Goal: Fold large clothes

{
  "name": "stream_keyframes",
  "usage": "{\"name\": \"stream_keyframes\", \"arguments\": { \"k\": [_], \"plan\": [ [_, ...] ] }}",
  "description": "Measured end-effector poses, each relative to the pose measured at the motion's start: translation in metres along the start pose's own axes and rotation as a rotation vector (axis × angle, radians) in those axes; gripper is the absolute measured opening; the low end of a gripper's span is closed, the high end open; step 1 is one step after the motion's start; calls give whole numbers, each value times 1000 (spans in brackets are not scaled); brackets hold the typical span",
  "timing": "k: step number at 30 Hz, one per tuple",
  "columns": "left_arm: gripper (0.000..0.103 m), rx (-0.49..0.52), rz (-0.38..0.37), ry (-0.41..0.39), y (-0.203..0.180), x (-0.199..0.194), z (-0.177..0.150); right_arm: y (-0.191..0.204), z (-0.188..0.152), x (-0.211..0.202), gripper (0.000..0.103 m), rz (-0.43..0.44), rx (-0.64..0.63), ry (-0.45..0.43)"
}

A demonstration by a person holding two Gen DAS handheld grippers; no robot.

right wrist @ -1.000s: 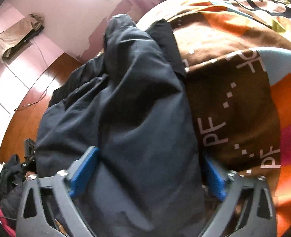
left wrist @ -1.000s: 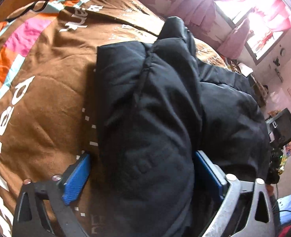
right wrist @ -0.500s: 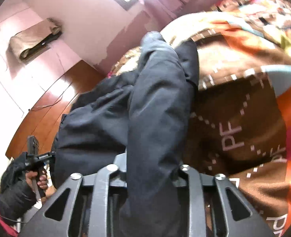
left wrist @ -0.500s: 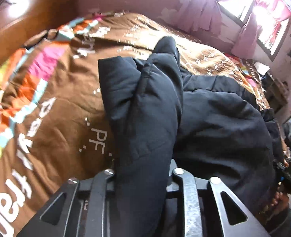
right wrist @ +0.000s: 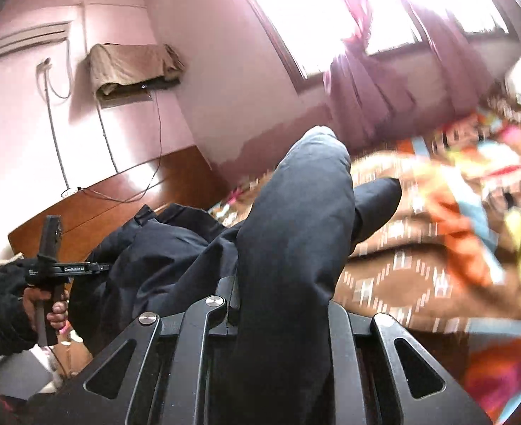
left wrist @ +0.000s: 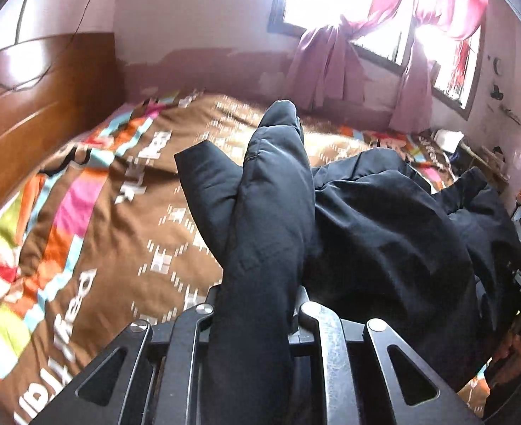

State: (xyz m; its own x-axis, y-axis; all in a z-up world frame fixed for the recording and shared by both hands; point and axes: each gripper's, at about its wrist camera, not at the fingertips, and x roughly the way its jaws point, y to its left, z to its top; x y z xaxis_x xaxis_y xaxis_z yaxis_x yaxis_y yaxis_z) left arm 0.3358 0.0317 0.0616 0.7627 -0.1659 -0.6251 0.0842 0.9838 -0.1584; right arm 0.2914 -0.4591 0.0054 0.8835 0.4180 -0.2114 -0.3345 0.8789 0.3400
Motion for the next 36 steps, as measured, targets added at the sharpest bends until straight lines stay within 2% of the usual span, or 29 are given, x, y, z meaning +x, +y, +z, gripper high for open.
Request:
{"name": "stream_keyframes", "arguments": {
  "k": [5,9,13,15,17,19,21,24,25,26,27,28,30,31,32,36],
  "plan": [
    [15,-13,4,-35,-4,31,48,-7,45,30,15,-43,-13,-14],
    [15,-47,7,-17,5,70,68,-15,63,64,15,-96,6,10],
    [15,-111,23,64,19,123,59,-34,48,109,15,-191,59,120],
    [16,-121,72,89,26,145,48,-44,30,126,18,-249,78,191],
    [19,-121,80,81,31,149,42,-53,21,127,21,-306,86,189],
    [23,-122,71,82,35,150,39,-65,19,120,22,-274,162,174],
    [30,-123,79,90,36,150,39,-69,18,118,24,-278,176,184],
    [39,-148,87,129,39,152,41,-69,17,120,31,-303,160,208],
    [46,-158,86,143,42,154,41,-69,18,120,38,-309,158,212],
    [49,-173,80,155,45,154,41,-66,20,118,53,-326,152,211],
    [53,-191,75,161,49,154,41,-64,21,115,61,-350,140,203],
    [65,-214,71,166,52,153,41,-66,19,115,72,-364,131,197],
    [83,-268,84,147,57,144,39,-63,22,112,75,-376,111,198],
    [87,-280,95,128,57,139,38,-60,23,111,78,-383,101,206],
    [89,-286,111,103,56,131,38,-58,25,110,82,-388,90,210],
    [93,-244,110,91,45,114,37,-42,34,96,93,-421,34,192]
  ]
}}
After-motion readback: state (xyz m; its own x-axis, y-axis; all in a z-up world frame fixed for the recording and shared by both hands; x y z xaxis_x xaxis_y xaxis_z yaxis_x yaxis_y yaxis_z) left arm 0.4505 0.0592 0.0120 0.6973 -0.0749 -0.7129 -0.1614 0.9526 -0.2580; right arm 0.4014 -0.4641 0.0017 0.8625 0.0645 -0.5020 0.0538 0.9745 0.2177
